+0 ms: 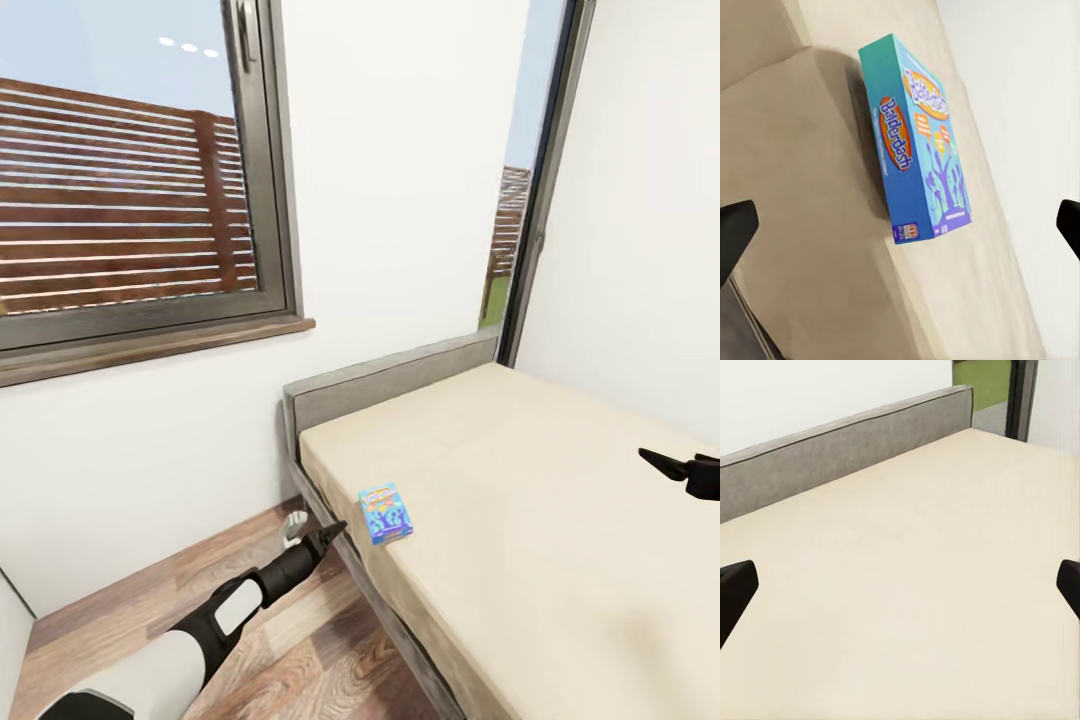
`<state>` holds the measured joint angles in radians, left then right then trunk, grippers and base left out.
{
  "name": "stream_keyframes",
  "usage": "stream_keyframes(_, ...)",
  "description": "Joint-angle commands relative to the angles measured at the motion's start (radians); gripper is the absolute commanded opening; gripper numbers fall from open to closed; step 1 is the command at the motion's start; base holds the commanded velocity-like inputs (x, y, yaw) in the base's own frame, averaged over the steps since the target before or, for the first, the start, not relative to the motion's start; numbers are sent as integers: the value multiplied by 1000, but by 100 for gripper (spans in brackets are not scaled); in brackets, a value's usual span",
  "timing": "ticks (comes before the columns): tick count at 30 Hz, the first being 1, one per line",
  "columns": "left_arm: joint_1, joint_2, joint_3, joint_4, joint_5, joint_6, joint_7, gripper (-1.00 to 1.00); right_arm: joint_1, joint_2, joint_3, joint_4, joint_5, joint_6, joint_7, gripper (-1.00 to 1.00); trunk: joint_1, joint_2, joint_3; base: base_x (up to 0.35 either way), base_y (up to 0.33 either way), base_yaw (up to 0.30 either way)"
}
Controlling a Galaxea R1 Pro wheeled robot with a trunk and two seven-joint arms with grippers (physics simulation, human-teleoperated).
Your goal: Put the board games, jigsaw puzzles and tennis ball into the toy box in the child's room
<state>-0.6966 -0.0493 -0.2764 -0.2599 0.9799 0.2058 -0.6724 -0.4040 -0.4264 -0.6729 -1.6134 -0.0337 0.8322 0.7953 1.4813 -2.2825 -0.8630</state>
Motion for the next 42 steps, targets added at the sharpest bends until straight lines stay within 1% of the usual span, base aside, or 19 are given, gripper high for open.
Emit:
stream_keyframes(1,-1,2,-3,0,11,10,-5,100,-1,0,-1,0,-3,7,2,100,0,0,-1,0,0,-86)
stream_keyframes(4,-1,8,-1,0,16,11,-13,100,-1,-1,-2,0,-3,4,3,100,0,0,-1,0,0,-36)
stream_keyframes(7,-1,12,3,1,39,10,-15,100,-1,0,0,0,-3,6,4,100,0,0,-1,0,0,-88)
stream_keyframes(10,0,13,4,1,50,10,-16,100,-1,0,2,0,-3,8,4,100,0,0,-1,0,0,-196)
stream_keyframes(18,0,14,5,1,57,11,-16,100,-1,0,2,0,-3,9,4,100,0,0,-1,0,0,-256)
stream_keyframes(25,-1,14,9,1,58,11,-13,100,-1,0,3,0,-4,9,4,100,0,0,-1,0,0,-77)
stream_keyframes(26,-1,14,30,0,58,11,-13,100,-1,0,3,0,-4,8,4,100,0,0,-1,0,0,-12)
stream_keyframes(32,0,14,87,1,56,9,-7,100,-1,0,3,0,-4,8,4,100,0,0,-1,0,0,-6)
stream_keyframes(33,1,14,106,1,56,8,-4,100,-1,0,3,0,-4,8,4,100,0,0,-1,0,0,-2)
stream_keyframes(35,2,15,117,1,55,8,-3,100,-1,0,3,0,-4,8,4,100,0,0,-1,0,0,-1)
stream_keyframes(36,3,15,131,2,55,8,-2,100,-1,0,3,0,-4,8,4,100,0,0,-1,0,0,0)
stream_keyframes(38,4,16,140,3,54,8,-2,100,-1,0,3,0,-4,8,4,100,0,0,-1,0,0,0)
stream_keyframes(39,6,17,152,10,54,7,-1,100,-1,0,3,0,-4,8,4,100,0,0,-1,0,0,0)
stream_keyframes(42,7,19,169,24,54,6,0,100,-1,0,3,0,-4,8,4,100,0,0,-1,0,0,0)
